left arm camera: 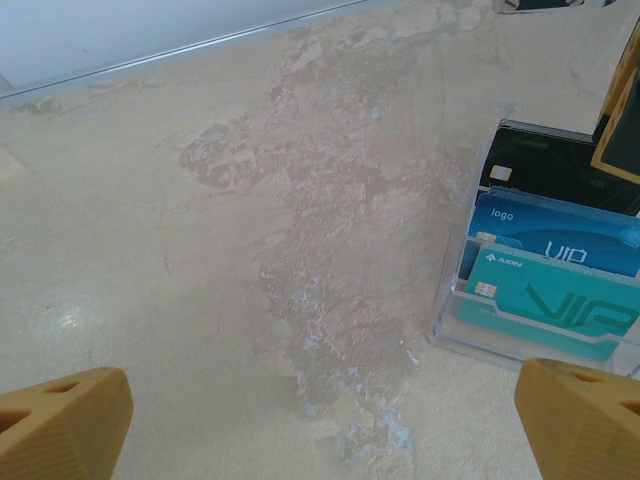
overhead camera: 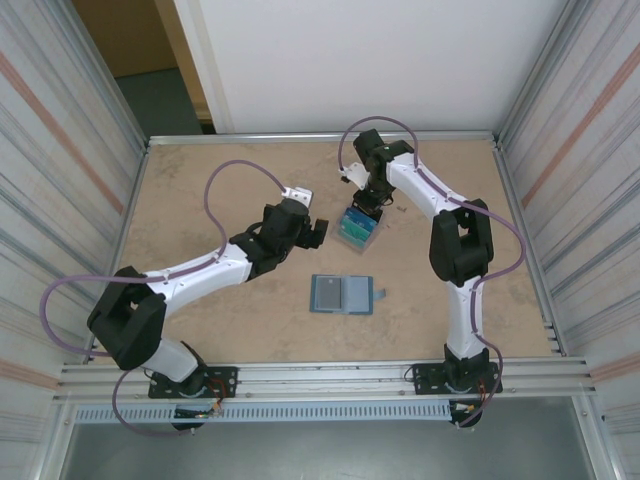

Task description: Take the credit cards out of the card holder

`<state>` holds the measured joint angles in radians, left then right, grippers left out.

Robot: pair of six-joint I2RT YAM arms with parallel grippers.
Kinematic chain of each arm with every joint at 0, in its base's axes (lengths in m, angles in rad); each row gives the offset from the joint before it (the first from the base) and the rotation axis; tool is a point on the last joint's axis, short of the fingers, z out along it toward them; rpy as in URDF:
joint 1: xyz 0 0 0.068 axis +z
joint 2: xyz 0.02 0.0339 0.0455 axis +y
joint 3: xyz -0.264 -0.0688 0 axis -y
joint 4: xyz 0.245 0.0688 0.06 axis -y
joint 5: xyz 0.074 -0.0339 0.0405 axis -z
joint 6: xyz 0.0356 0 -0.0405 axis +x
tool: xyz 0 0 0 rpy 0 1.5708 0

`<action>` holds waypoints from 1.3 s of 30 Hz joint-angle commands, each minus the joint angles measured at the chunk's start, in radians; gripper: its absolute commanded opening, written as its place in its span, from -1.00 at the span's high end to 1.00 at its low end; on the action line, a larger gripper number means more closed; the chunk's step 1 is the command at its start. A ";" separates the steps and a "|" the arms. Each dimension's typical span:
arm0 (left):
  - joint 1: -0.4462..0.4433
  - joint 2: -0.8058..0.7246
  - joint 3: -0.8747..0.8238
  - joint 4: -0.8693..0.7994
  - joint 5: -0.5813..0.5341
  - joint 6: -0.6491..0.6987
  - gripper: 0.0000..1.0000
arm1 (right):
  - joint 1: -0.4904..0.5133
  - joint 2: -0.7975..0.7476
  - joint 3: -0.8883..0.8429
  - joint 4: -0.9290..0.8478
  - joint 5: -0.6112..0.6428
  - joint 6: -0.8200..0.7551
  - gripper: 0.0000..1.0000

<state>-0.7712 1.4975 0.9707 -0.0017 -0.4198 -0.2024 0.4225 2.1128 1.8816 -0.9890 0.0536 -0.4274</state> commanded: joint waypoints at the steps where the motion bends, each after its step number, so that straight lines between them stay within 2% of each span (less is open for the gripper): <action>1: 0.010 -0.040 0.004 0.014 -0.010 0.008 -0.98 | -0.002 -0.039 0.019 -0.010 0.001 0.023 0.60; 8: 0.010 -0.095 -0.023 0.005 -0.034 -0.018 -0.97 | -0.001 -0.182 -0.093 0.060 -0.012 0.117 0.60; 14: 0.028 -0.202 -0.106 0.026 -0.048 -0.108 -0.97 | 0.028 -0.411 -0.321 0.195 -0.017 0.286 0.48; 19: 0.055 -0.324 -0.196 0.036 -0.046 -0.188 -0.97 | 0.082 -0.590 -0.519 0.283 0.018 0.502 0.28; 24: 0.065 -0.437 -0.267 -0.006 -0.076 -0.245 -0.97 | 0.241 -0.686 -0.695 0.312 0.159 0.718 -0.10; 25: 0.066 -0.453 -0.281 -0.020 -0.090 -0.258 -0.97 | 0.275 -0.694 -0.718 0.316 0.181 0.760 -0.16; 28: 0.067 -0.513 -0.328 -0.060 -0.131 -0.304 -0.98 | 0.378 -0.693 -0.792 0.346 0.216 0.886 -0.17; 34: 0.067 -0.643 -0.445 -0.114 -0.154 -0.407 -0.98 | 0.531 -0.594 -0.836 0.376 0.251 1.092 -0.03; 39: 0.067 -0.738 -0.524 -0.175 -0.153 -0.477 -0.97 | 0.633 -0.463 -0.785 0.379 0.260 1.175 0.05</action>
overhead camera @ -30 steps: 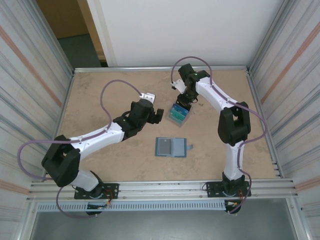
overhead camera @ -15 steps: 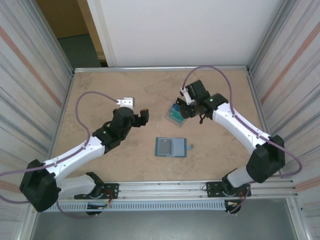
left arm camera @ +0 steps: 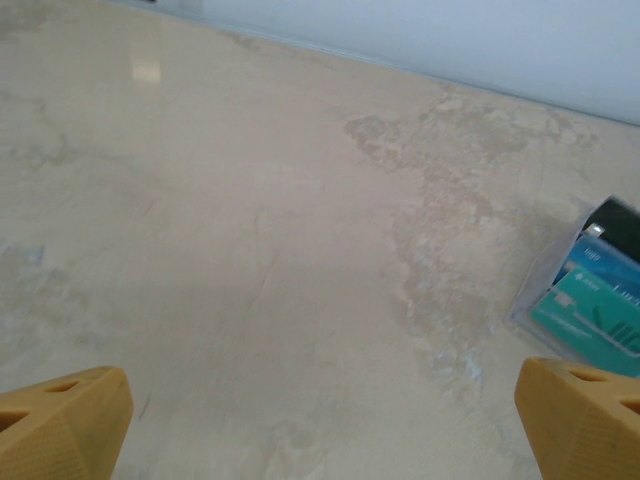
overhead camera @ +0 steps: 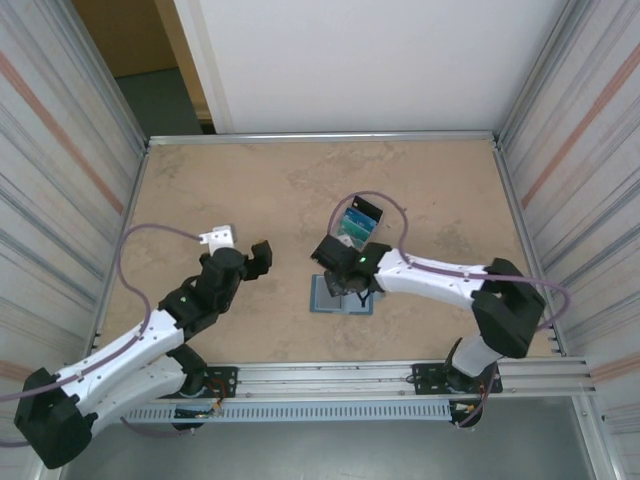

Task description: Take the credit cards out of the card holder

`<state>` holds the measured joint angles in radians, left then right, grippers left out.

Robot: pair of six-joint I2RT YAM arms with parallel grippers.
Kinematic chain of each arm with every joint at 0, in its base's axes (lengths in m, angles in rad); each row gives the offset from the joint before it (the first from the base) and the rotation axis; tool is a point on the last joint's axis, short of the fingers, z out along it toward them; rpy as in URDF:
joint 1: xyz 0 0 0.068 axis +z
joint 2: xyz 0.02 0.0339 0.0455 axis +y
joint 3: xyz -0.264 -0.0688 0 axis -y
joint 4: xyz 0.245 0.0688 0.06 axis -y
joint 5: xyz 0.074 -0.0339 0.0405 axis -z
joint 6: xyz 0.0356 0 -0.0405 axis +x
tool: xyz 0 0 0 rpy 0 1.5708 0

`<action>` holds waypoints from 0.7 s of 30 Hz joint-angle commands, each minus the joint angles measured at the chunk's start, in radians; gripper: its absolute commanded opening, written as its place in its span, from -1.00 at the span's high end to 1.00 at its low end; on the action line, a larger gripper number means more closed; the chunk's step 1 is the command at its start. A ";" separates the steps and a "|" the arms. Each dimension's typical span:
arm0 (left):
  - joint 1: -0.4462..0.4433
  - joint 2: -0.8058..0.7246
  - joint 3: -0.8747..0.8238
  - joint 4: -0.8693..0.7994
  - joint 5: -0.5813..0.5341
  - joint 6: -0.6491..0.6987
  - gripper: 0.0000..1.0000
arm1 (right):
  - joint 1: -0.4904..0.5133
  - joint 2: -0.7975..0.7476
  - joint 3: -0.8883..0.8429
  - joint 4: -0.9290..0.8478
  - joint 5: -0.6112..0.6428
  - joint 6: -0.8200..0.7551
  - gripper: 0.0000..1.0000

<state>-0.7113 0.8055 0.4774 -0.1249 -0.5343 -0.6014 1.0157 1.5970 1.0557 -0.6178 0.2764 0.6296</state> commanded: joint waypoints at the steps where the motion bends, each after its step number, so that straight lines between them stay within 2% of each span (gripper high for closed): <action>1: 0.007 -0.064 -0.043 -0.065 -0.038 -0.088 -0.97 | 0.055 0.085 0.054 0.013 0.027 0.123 0.08; 3: 0.007 -0.094 -0.063 -0.083 -0.036 -0.100 -0.98 | 0.079 0.139 0.082 0.011 0.021 0.134 0.24; 5: 0.007 -0.123 -0.076 -0.106 -0.037 -0.113 -0.97 | 0.097 0.181 0.108 -0.007 0.034 0.152 0.29; 12: 0.006 -0.168 -0.133 -0.060 -0.038 -0.120 -0.97 | 0.100 0.210 0.115 -0.005 0.021 0.173 0.20; 21: 0.007 -0.113 -0.107 -0.046 -0.027 -0.086 -0.97 | 0.101 0.236 0.106 0.002 -0.021 0.212 0.12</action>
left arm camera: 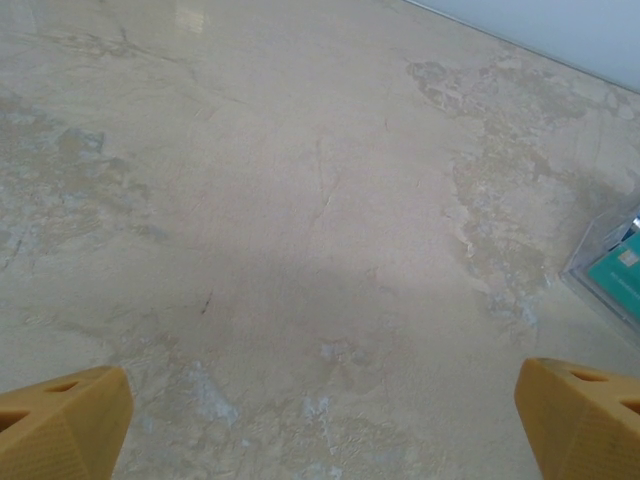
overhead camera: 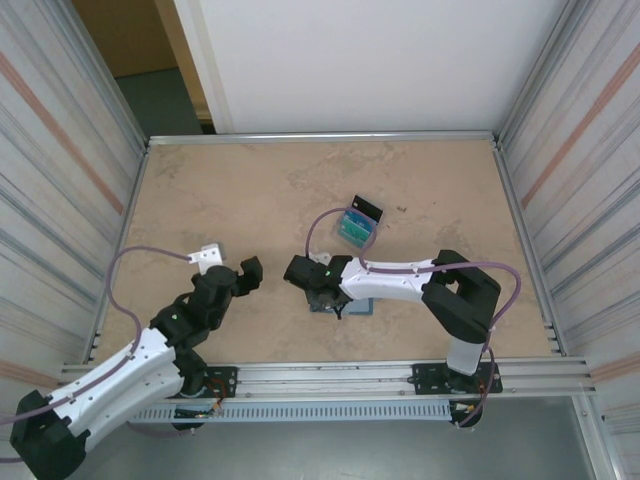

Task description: Take the credit cards out of the card holder

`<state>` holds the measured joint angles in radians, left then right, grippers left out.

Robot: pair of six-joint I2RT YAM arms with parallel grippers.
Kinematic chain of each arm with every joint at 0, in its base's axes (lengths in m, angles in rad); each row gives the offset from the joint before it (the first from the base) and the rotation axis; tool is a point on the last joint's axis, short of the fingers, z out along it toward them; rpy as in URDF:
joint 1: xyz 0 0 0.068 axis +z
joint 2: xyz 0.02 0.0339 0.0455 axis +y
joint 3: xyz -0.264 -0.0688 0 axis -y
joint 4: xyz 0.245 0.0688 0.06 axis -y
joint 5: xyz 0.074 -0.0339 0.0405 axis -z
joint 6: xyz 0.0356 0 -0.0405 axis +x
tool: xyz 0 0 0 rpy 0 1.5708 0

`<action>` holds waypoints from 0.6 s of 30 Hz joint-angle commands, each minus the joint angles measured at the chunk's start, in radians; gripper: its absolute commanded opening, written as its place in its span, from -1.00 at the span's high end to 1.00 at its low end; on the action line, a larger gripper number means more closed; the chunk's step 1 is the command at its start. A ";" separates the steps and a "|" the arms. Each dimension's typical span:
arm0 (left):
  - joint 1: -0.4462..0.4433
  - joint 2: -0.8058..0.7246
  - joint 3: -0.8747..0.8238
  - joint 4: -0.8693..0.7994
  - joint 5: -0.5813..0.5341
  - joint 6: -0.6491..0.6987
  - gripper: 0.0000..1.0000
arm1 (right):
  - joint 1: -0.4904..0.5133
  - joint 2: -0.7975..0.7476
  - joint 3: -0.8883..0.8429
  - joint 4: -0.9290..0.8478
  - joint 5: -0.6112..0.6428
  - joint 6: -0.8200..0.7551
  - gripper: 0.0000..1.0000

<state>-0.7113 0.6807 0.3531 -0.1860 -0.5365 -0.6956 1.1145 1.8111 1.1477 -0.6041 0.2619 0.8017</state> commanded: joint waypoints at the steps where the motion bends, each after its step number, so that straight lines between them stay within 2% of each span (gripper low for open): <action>1: 0.007 0.019 0.022 0.014 -0.020 0.011 -0.97 | 0.001 0.024 0.011 -0.013 -0.008 0.043 0.12; 10: 0.007 0.041 0.056 -0.001 0.010 0.043 -0.97 | -0.016 0.021 -0.043 0.014 -0.059 0.067 0.16; 18: 0.006 0.059 0.096 0.002 0.053 0.100 -0.97 | -0.034 -0.004 -0.082 0.030 -0.089 0.062 0.35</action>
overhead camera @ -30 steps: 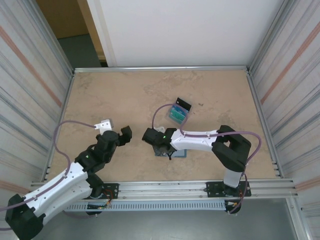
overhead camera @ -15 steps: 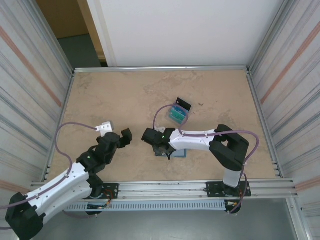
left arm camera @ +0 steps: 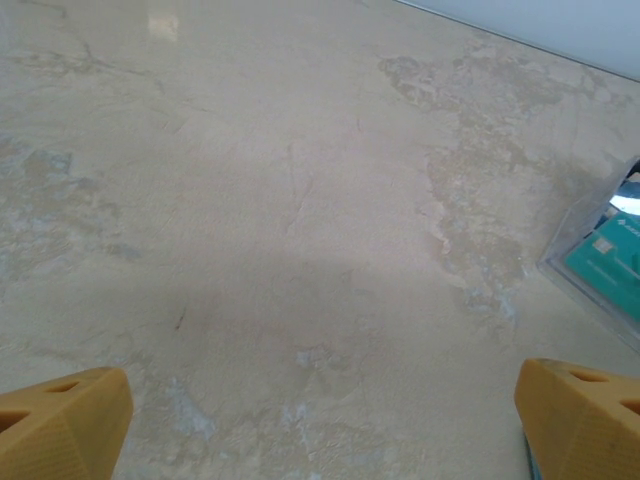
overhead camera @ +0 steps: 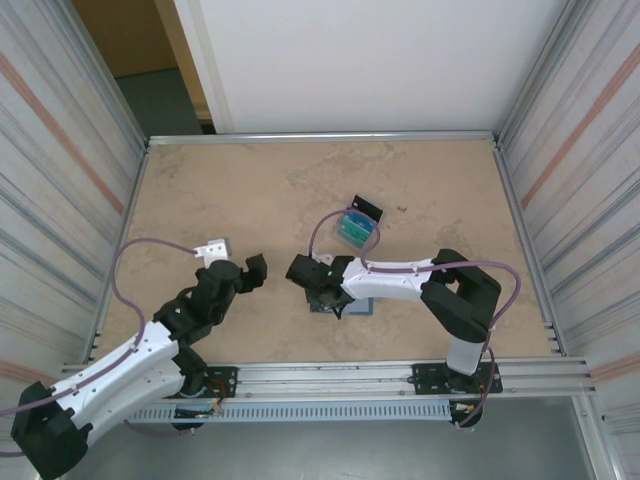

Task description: Take the credit cards out of the card holder

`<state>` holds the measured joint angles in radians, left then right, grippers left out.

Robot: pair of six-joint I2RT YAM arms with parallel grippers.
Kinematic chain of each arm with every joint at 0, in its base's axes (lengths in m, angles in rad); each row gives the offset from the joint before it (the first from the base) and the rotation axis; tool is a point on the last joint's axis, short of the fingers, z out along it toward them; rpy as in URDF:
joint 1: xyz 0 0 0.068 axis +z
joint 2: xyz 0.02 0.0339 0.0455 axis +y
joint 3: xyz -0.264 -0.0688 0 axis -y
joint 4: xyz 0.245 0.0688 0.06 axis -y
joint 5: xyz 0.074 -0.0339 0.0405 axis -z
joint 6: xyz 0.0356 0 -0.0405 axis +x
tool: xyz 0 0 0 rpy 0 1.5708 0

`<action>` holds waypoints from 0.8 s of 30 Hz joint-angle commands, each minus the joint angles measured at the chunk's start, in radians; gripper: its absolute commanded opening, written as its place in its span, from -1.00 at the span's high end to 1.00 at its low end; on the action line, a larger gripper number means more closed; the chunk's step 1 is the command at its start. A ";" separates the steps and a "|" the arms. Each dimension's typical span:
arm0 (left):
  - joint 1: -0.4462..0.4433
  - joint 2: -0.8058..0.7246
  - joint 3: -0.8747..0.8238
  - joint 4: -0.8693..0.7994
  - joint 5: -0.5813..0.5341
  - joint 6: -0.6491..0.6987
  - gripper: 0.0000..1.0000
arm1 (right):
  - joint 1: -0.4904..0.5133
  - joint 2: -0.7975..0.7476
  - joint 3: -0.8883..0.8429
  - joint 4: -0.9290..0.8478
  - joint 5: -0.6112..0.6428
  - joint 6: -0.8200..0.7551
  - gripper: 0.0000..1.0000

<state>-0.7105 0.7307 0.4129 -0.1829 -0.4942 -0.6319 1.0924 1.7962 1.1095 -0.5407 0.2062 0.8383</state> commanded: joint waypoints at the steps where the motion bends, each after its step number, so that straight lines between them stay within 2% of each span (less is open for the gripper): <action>1: 0.005 0.015 0.042 0.000 0.015 0.041 -0.97 | -0.015 0.005 -0.049 -0.031 -0.034 0.025 0.36; 11: -0.063 0.114 0.120 0.022 -0.020 0.118 -0.97 | -0.040 -0.075 -0.077 -0.023 -0.035 -0.004 0.63; 24: -0.141 0.304 0.218 0.090 -0.028 0.204 -0.97 | -0.060 -0.190 -0.132 -0.119 0.071 0.038 0.52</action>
<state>-0.8417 1.0107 0.5930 -0.1287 -0.5022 -0.4664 1.0466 1.6562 1.0050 -0.6003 0.2264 0.8387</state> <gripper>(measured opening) 0.987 0.236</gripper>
